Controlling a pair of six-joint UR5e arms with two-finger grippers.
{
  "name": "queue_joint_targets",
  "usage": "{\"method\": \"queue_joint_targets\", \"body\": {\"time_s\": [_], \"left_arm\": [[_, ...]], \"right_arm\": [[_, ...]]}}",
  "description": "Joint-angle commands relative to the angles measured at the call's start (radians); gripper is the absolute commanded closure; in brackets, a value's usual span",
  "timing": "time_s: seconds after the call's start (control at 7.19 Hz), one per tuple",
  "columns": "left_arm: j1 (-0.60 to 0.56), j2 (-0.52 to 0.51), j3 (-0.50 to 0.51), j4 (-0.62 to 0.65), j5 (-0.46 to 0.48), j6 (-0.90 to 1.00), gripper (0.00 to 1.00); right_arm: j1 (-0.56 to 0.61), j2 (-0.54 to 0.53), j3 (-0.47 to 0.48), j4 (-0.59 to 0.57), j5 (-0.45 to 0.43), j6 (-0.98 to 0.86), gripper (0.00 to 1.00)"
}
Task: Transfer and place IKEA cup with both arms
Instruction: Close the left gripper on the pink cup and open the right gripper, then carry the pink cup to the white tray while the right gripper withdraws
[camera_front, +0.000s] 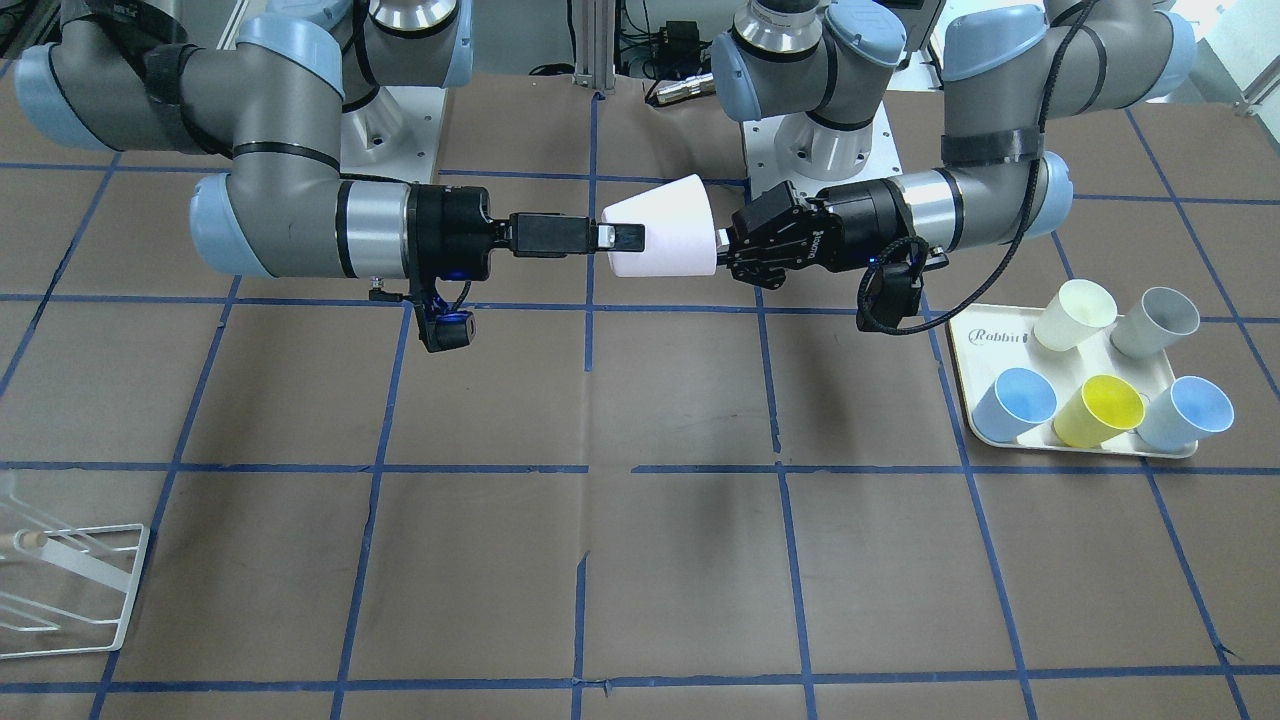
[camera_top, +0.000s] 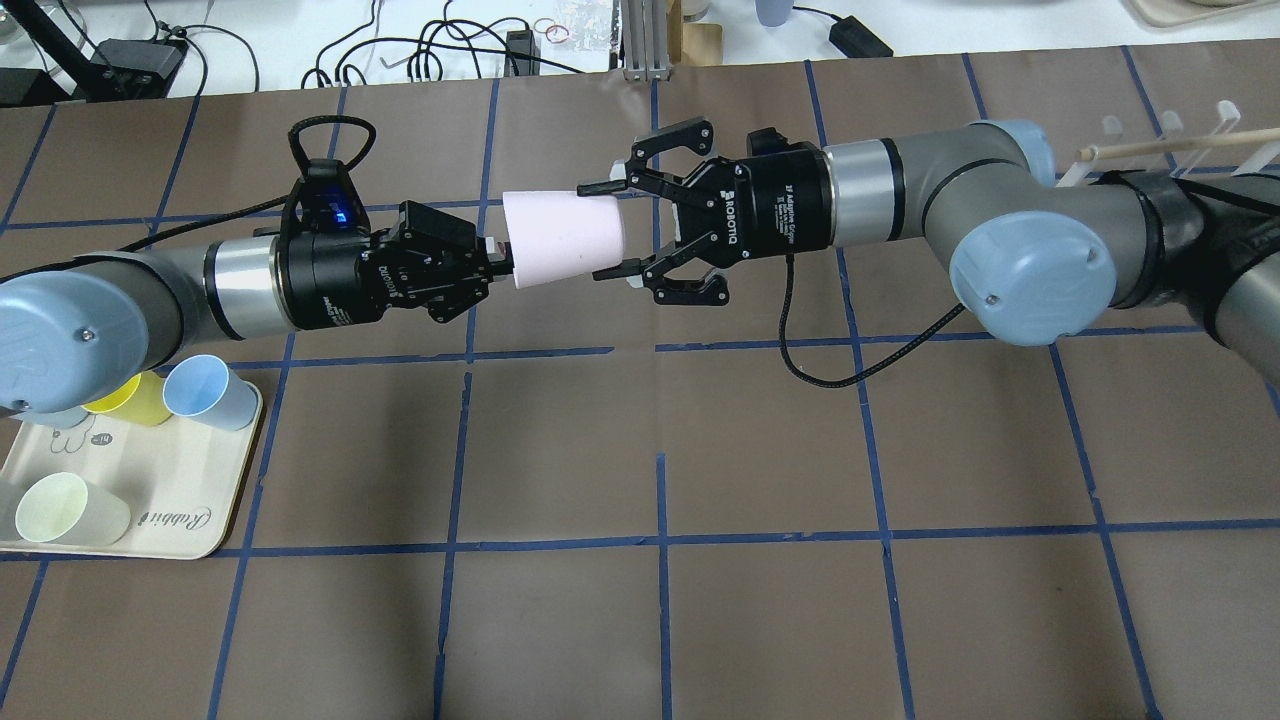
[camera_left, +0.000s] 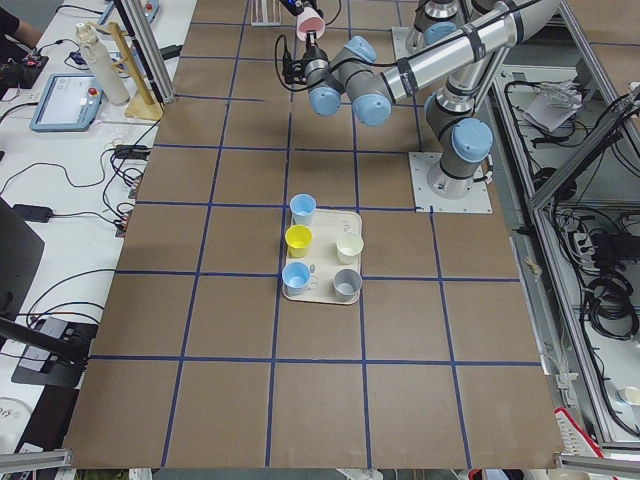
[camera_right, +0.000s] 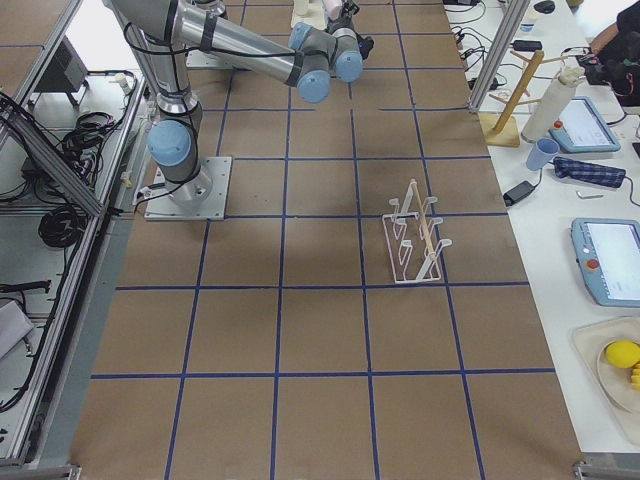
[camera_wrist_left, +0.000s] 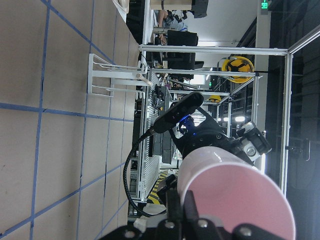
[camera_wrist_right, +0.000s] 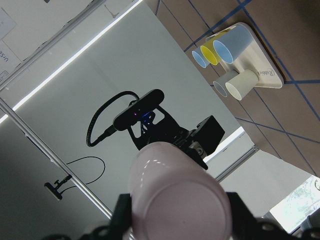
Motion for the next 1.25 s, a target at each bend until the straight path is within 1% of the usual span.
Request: {"method": "queue_joint_targets", "body": {"time_s": [0.0,0.14,0.42,0.56,0.7,0.83,0.97,1.11], "left_arm": [[0.000,0.007,0.005,0.001,0.000,-0.006,1.00],[0.000,0.007,0.005,0.001,0.001,-0.006,1.00],[0.000,0.008,0.006,0.001,0.003,-0.009,1.00],[0.006,0.010,0.008,0.002,0.024,-0.012,1.00],[0.041,0.011,0.022,0.031,0.132,-0.050,1.00],[0.063,0.013,0.064,0.042,0.283,-0.093,1.00],[0.069,0.016,0.092,0.044,0.426,-0.092,1.00],[0.089,0.036,0.094,0.045,0.558,-0.087,1.00]], "right_arm": [[0.000,0.002,-0.011,-0.002,-0.009,0.028,0.14],[-0.004,-0.001,-0.014,-0.008,-0.007,0.113,0.00],[-0.035,-0.002,-0.029,-0.017,0.002,0.140,0.00],[-0.074,-0.002,-0.046,-0.015,-0.010,0.151,0.00],[-0.148,-0.005,-0.056,-0.017,-0.030,0.155,0.00],[-0.205,-0.012,-0.063,-0.017,-0.159,0.157,0.00],[-0.216,-0.032,-0.065,-0.017,-0.259,0.159,0.00],[-0.221,-0.064,-0.065,-0.018,-0.401,0.159,0.00]]}}
